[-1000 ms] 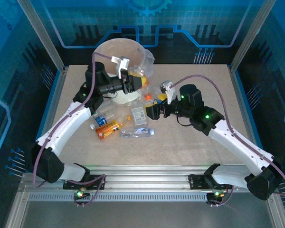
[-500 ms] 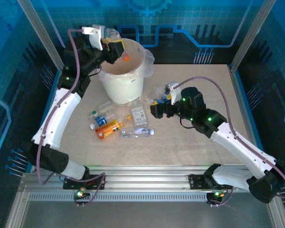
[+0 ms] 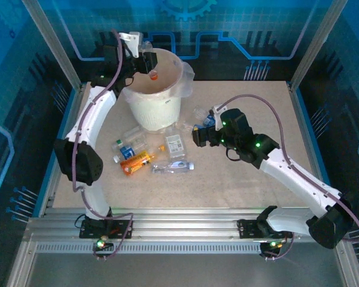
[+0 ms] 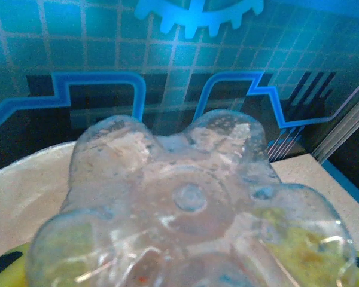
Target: Put the plastic bottles in the bin
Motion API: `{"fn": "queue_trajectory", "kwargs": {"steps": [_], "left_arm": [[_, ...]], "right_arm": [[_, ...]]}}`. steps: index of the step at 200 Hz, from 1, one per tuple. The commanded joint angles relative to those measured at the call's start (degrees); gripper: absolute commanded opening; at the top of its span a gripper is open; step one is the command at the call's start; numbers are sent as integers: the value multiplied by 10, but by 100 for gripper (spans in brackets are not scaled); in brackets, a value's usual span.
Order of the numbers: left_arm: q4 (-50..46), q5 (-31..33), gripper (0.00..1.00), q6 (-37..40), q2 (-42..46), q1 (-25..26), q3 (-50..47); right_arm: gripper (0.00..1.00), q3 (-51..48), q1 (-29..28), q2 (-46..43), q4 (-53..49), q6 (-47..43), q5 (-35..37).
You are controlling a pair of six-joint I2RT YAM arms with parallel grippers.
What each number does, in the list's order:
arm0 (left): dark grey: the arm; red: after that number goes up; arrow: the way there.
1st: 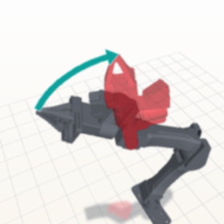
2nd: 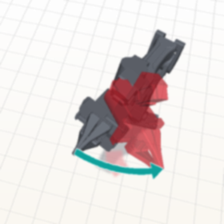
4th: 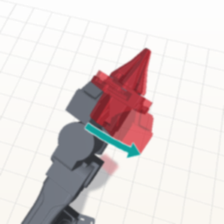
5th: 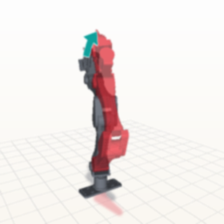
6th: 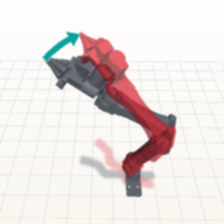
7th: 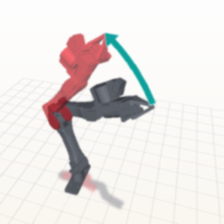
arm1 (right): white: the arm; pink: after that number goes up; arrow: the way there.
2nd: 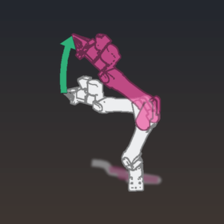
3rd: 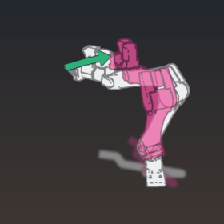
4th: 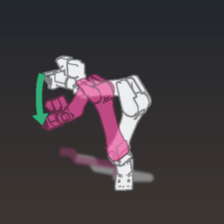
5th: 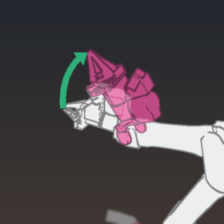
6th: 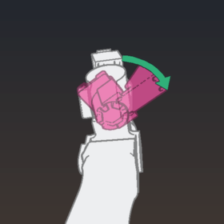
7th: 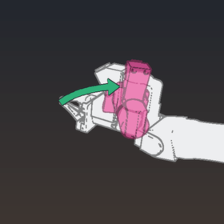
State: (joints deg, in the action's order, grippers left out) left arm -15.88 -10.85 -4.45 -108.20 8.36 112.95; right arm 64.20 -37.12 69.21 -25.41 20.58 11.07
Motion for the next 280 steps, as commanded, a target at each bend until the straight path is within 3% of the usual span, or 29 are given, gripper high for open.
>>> {"fn": "queue_trajectory", "kwargs": {"steps": [1,95,154,195,256,280], "left_arm": [[-38,3,35,24,-25,-4,35],[-113,13,37,61,-104,-7,57],[-159,21,47,89,-144,-8,86],[-171,23,65,93,-142,-8,91],[-181,20,98,82,-105,-7,106],[-185,18,99,75,-77,-7,106]], "right_arm": [[100,30,-8,20,-40,20,39],[100,87,-8,102,-112,30,82],[100,145,31,209,-195,33,91],[100,152,98,261,-180,28,2],[100,207,198,342,-151,-15,-102],[100,261,212,393,-165,-41,-96]]}}
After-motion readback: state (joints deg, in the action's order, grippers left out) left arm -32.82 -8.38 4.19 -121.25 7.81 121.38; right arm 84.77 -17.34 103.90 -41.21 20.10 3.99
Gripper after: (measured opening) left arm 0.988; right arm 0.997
